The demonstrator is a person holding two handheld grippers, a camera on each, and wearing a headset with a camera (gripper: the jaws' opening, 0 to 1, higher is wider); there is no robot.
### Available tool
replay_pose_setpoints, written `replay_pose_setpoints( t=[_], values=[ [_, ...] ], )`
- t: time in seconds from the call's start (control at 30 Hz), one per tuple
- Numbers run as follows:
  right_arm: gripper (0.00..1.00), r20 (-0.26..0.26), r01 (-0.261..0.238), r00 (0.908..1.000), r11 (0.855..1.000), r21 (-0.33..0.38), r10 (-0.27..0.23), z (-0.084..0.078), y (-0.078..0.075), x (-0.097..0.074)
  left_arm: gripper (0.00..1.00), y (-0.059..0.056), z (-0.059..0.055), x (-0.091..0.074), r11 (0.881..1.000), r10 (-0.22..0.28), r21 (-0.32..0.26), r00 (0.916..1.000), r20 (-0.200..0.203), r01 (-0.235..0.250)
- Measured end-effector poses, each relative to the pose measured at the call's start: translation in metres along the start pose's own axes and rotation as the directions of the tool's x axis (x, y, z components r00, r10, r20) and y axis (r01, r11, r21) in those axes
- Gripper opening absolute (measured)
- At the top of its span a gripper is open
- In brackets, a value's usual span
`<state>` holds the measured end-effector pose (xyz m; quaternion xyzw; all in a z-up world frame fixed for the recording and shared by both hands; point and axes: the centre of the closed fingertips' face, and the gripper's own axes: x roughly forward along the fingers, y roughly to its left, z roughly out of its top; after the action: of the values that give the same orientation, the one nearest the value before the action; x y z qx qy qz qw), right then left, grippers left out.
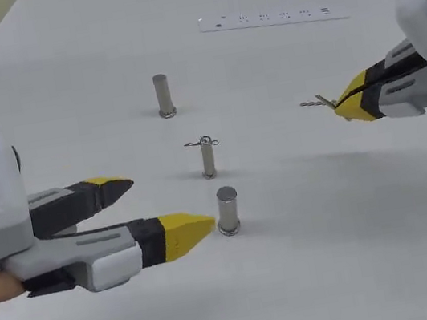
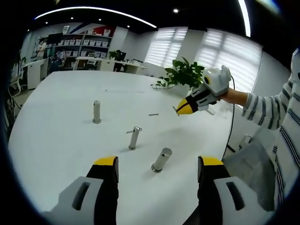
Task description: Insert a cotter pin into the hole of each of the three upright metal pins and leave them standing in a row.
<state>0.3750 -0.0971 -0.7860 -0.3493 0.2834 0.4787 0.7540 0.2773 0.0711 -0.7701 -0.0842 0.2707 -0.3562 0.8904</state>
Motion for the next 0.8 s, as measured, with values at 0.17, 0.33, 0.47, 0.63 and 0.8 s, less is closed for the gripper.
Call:
replay_pose_setpoints(
  t=[0.17,0.33,0.47,0.63,0.8],
  values=[
    [0.02,0.05,-0.006,0.9987,1.0,-0.012,0.007,0.01,0.013,-0.006,0.6,-0.006,0.009,0.009,0.999,-0.032,-0.01,0.9995,0.003,0.032],
    [0.02,0.08,0.0,0.9968,0.998,-0.057,0.005,0.02,0.031,-0.011,0.47,-0.016,0.017,0.018,0.998,-0.07,-0.002,0.9975,-0.001,0.07],
    [0.02,0.097,0.021,0.9952,0.995,-0.095,-0.011,0.026,0.042,-0.014,0.46,-0.027,0.02,0.026,0.992,-0.119,-0.038,0.9928,-0.008,0.119],
    [0.02,0.122,0.014,0.9925,0.991,-0.131,0.002,0.036,0.061,-0.014,0.39,-0.043,0.022,0.038,0.983,-0.173,-0.071,0.9849,-0.009,0.172],
    [0.02,0.132,0.015,0.9911,0.982,-0.19,0.01,0.044,0.08,-0.013,0.36,-0.058,0.021,0.048,0.959,-0.245,-0.157,0.9693,-0.023,0.238]
  ],
)
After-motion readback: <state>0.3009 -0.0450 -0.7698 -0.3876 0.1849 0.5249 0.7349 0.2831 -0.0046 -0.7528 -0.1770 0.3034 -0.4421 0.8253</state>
